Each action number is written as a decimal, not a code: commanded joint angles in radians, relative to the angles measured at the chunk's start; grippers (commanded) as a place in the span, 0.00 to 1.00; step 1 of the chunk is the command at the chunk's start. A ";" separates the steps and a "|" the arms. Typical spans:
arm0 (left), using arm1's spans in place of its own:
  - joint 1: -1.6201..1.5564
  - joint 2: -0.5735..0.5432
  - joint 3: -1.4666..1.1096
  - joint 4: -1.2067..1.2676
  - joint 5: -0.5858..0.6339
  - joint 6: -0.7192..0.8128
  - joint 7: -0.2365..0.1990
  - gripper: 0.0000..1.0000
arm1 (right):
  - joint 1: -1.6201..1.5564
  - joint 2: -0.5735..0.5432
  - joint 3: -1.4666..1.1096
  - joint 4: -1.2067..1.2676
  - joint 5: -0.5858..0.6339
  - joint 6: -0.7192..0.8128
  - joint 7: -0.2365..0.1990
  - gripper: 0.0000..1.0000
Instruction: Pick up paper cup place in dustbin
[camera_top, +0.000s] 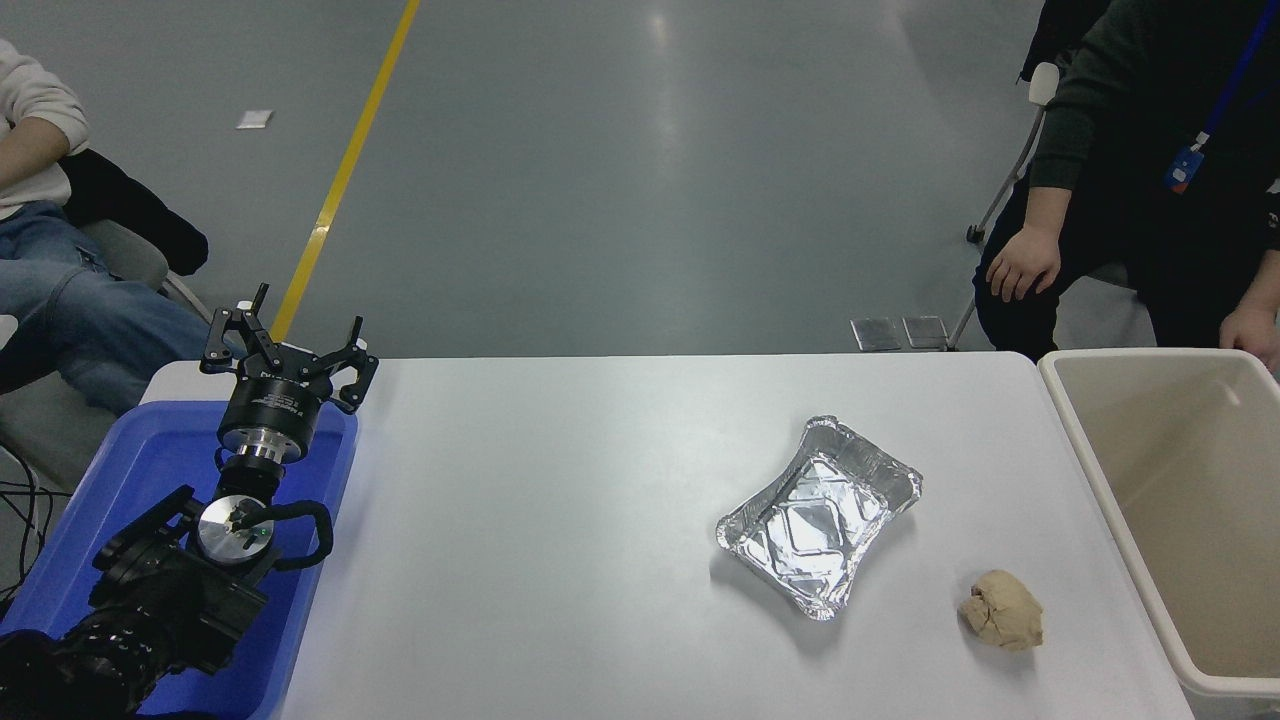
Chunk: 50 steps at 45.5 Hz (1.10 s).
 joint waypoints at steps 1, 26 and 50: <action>0.000 0.000 0.000 0.000 0.000 0.000 0.000 0.99 | -0.083 0.086 0.054 -0.001 0.002 -0.013 0.000 0.00; 0.000 0.000 0.000 0.000 0.000 0.000 0.000 0.99 | -0.088 0.128 0.060 -0.001 0.002 -0.062 0.001 0.54; 0.000 0.000 0.000 0.000 0.000 0.000 0.000 0.99 | 0.049 0.044 0.044 0.048 -0.032 -0.030 0.001 1.00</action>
